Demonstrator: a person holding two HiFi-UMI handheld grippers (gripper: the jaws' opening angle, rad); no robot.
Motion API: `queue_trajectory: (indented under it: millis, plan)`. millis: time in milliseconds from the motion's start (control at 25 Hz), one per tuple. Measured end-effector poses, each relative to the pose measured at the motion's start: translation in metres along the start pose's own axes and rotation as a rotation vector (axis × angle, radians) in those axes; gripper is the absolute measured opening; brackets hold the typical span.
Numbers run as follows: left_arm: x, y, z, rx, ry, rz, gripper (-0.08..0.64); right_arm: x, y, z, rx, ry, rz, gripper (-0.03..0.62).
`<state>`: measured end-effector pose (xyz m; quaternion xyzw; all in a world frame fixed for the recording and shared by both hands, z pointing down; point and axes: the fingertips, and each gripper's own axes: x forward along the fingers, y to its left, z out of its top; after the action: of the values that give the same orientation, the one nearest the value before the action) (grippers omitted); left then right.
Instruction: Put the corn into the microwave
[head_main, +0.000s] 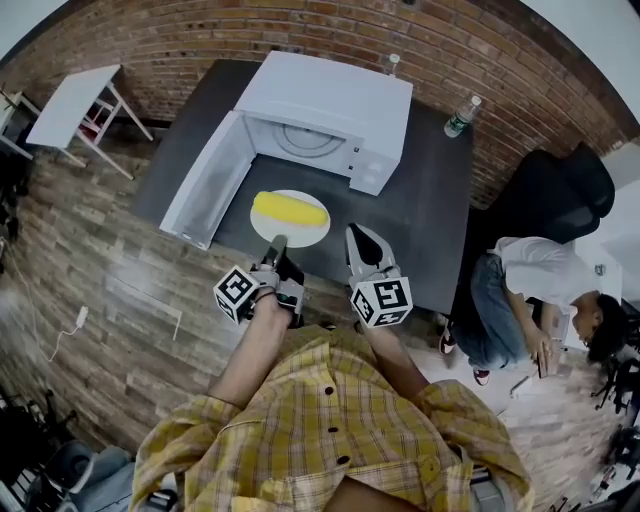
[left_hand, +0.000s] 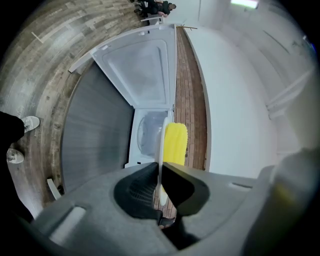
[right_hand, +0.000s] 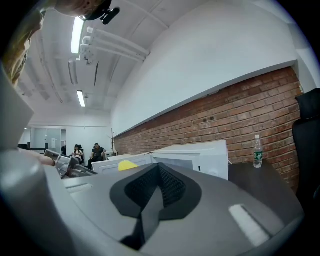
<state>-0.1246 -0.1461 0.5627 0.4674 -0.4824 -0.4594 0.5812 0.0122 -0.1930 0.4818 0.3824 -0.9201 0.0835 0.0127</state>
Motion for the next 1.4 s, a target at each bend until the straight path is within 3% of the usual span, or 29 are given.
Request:
queue_trajectory:
  millis: [720,1400]
  plan:
    - [0.092,0.009,0.047,-0.005,0.066,0.024,0.02,0.074,-0.027,-0.014,-0.01,0.042,-0.094,0.003]
    - [0.162,0.034,0.065,-0.003,0.082,0.065,0.021,0.108,-0.049,-0.024,-0.01,0.06,-0.136,0.003]
